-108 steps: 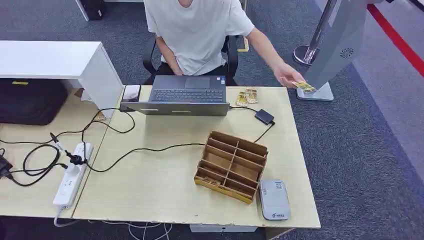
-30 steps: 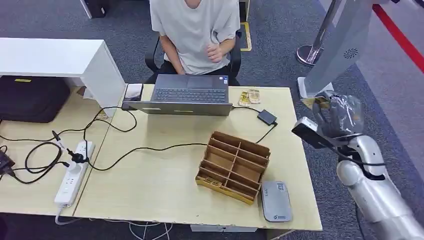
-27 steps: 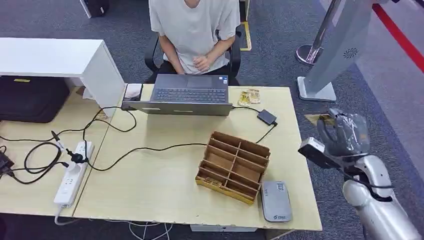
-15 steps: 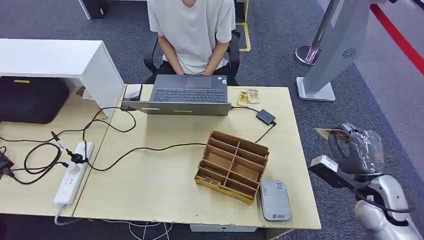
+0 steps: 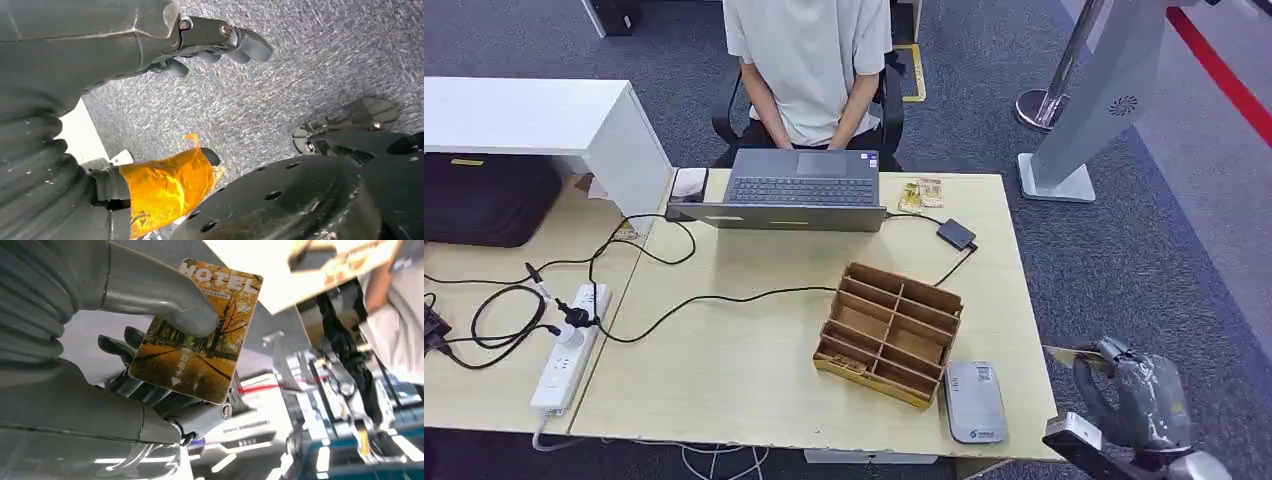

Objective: Pass the card to the sensor for recognition and then transmit it.

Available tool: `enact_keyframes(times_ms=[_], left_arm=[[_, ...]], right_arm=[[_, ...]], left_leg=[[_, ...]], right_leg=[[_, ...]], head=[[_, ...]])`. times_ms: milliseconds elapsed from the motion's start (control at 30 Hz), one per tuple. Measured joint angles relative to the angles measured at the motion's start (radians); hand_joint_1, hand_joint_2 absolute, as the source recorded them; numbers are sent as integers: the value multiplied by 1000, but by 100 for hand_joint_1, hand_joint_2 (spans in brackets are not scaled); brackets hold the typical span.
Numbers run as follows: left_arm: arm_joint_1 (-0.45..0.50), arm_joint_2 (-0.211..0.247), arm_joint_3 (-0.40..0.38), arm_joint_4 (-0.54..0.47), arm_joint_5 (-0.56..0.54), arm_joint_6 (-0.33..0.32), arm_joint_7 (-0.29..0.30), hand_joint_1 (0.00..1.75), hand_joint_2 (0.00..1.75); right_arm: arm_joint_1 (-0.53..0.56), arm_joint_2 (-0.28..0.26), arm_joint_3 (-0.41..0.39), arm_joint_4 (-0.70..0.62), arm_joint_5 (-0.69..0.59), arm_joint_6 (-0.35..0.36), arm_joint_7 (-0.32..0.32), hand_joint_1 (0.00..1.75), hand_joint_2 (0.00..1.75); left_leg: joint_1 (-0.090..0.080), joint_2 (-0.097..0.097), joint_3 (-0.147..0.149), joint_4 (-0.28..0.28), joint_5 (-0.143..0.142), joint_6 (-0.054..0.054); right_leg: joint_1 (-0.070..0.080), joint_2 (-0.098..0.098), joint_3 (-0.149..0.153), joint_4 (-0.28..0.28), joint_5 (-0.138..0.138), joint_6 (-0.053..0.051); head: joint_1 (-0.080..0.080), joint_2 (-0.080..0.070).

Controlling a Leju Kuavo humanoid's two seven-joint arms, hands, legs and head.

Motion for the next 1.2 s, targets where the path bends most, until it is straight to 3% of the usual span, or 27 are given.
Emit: enact_keyframes(times_ms=[233, 367, 667, 967, 1200], left_arm=[[-1, -2, 1, 0, -5, 1, 5, 0, 175], [-2, -3, 1, 0, -10, 1, 16, 0, 175], [-4, -8, 1, 0, -32, 0, 31, 0, 175], [-5, -11, -11, 0, -48, 0, 34, 0, 175], [-6, -10, -24, 0, -56, 0, 42, 0, 175]], right_arm=[[33, 27, 16, 9, -6, 3, 27, 175, 175], [30, 49, 66, 54, -9, -5, 33, 175, 175], [-37, 94, 270, 216, -46, -85, 84, 175, 175], [-129, 131, 478, 338, -71, -85, 100, 175, 175], [-182, 158, 555, 410, -91, -83, 92, 175, 175]], left_leg=[[0, 2, 1, 0, 0, 0], [0, 2, 1, 0, 0, 0], [1, 2, 1, 0, 0, 0], [1, 3, 2, 0, 0, 0], [1, 6, 4, 0, 0, 0]], right_leg=[[0, 2, 1, 0, 0, 0], [0, 2, 1, 0, 0, 0], [0, 2, 1, 0, 0, 0], [1, 4, 2, 0, 0, 0], [1, 6, 2, 0, 1, -1]], head=[[0, 0], [0, 0], [0, 0], [0, 0], [0, 0]])
